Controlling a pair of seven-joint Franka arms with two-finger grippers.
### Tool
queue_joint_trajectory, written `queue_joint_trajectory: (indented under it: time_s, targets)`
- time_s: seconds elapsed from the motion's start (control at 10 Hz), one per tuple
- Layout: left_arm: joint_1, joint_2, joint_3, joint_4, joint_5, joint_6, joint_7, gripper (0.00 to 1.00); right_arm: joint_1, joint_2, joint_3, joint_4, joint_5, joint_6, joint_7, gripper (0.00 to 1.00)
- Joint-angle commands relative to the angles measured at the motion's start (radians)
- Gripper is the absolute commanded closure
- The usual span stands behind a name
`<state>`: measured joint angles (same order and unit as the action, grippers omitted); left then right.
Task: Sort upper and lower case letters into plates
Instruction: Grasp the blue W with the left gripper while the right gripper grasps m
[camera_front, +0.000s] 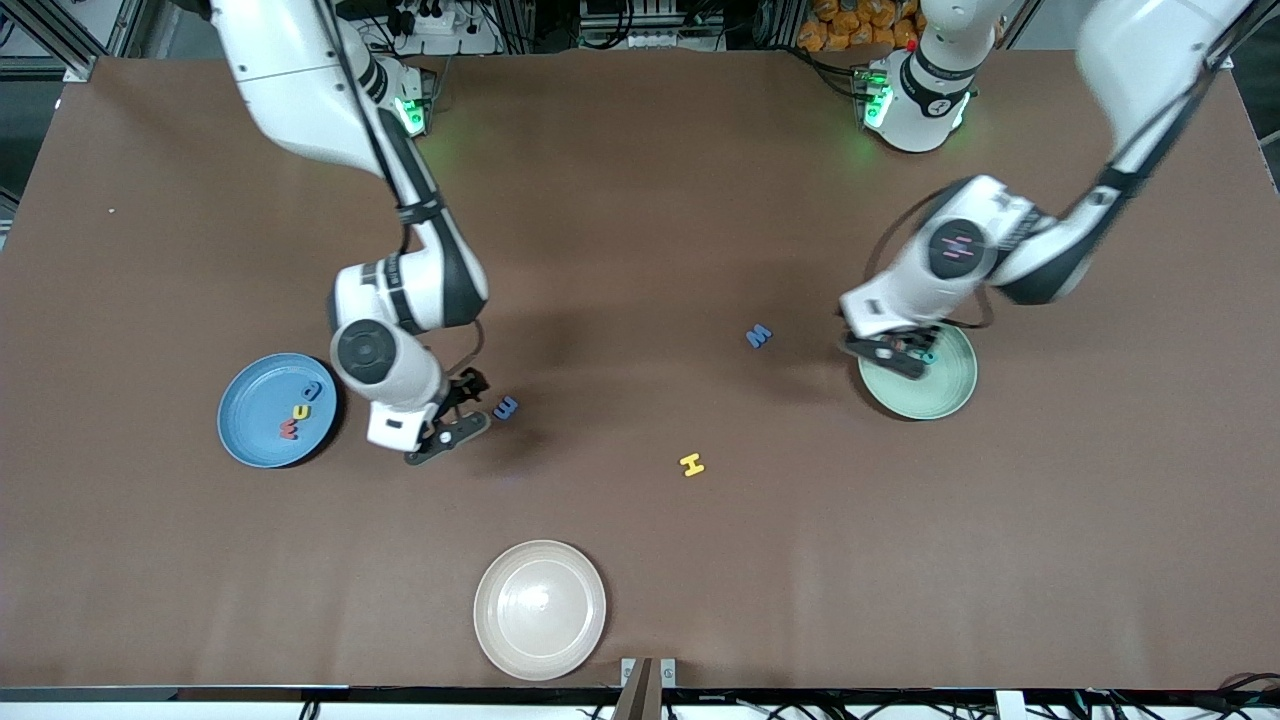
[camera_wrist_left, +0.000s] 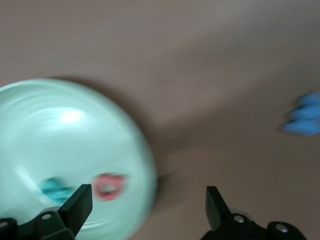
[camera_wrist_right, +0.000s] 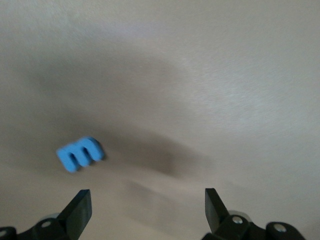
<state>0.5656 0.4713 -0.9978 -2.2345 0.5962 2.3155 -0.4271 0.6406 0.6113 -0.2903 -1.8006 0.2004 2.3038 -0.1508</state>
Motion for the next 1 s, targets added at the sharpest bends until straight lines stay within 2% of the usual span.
queue_joint_trajectory:
  time_s: [0.0,0.1,0.2,0.3,0.4,0.6,0.7,0.9]
  targets:
    - [-0.183,0.094,0.011,0.131,-0.010,-0.018,-0.224,0.00,0.007,0.007,-0.009,0.026,0.019,-0.003,0.310,0.00]
    - [-0.270,0.131,0.049,0.197,-0.010,-0.019,-0.299,0.00,0.010,0.007,0.005,0.030,0.107,0.000,0.438,0.00]
    - [-0.373,0.147,0.120,0.240,-0.018,-0.019,-0.443,0.00,0.025,0.007,0.014,0.041,0.204,0.015,0.538,0.00]
    - [-0.474,0.147,0.207,0.263,-0.013,-0.019,-0.636,0.00,0.033,0.010,0.014,0.040,0.218,0.054,0.651,0.00]
    - [-0.516,0.147,0.273,0.262,-0.003,-0.018,-0.780,0.00,0.050,0.036,0.014,0.038,0.218,0.092,0.780,0.00]
    - [-0.506,0.168,0.281,0.247,-0.016,-0.015,-1.006,0.00,0.076,0.079,0.013,0.033,0.212,0.161,0.957,0.00]
    - [-0.504,0.167,0.281,0.227,-0.015,-0.011,-1.138,0.00,0.077,0.082,0.013,0.030,0.211,0.157,0.991,0.00]
    - [-0.504,0.159,0.280,0.204,-0.010,-0.002,-1.258,0.00,0.077,0.082,0.011,0.007,0.211,0.154,1.011,0.00]
